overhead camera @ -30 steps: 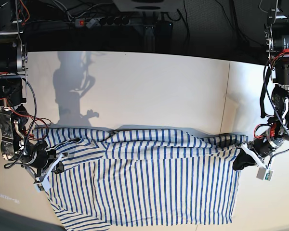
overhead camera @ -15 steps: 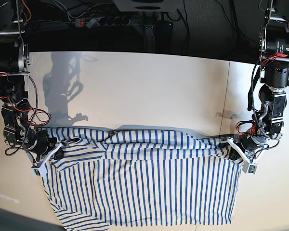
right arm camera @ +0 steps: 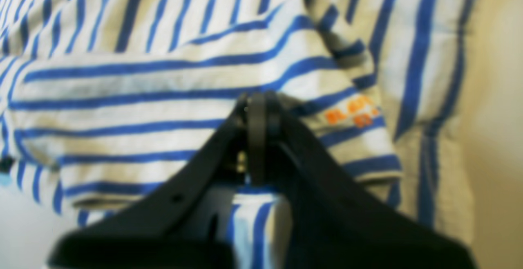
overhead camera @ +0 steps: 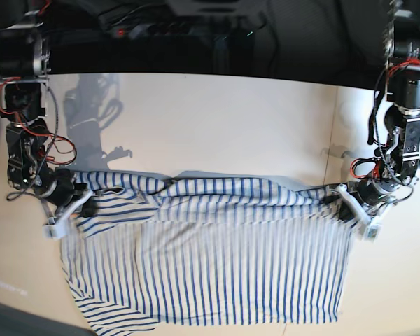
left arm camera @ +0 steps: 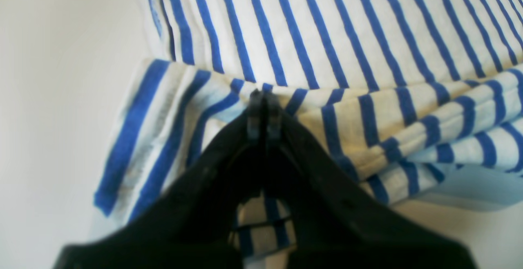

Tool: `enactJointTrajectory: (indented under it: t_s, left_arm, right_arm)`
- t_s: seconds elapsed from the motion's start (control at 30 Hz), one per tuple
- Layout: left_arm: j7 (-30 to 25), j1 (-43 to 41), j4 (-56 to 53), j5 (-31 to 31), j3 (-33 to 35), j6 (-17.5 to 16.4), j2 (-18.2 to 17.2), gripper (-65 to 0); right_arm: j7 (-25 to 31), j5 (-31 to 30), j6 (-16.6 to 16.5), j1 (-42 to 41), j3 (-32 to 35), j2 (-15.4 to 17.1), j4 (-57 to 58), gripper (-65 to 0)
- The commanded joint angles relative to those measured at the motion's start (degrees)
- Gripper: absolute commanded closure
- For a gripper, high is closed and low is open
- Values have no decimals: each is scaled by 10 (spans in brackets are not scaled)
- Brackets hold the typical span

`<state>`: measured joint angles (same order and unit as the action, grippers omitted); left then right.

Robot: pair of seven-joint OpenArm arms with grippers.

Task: Fold the T-shirt properly
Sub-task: 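Lower the folded edge onto the shirt and release both grippers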

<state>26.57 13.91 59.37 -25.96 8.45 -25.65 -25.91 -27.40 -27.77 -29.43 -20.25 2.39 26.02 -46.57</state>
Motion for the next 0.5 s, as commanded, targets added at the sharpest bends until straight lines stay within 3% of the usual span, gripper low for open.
enactJointTrajectory:
  t_s: [0.0,0.13,0.27,0.47]
  left_arm:
    - [33,-17,22,11,1,-17,-8,0]
    - [33,-94,119,9,0,-16,-25,0]
    - [33,-165,200,7,-32,-16,-28,0]
    - [35,-242,273,0,-86,-17,-28,0]
  right_arm:
    - [-56,27,-21,27,-10,6,-15,0]
    - [-81,22,-21,104,-74,6,-100,0]
    - [-107,-22,-23,179,-132,6,-180,0]
    - [-123,-48,-23,271,-170,7,-275,0]
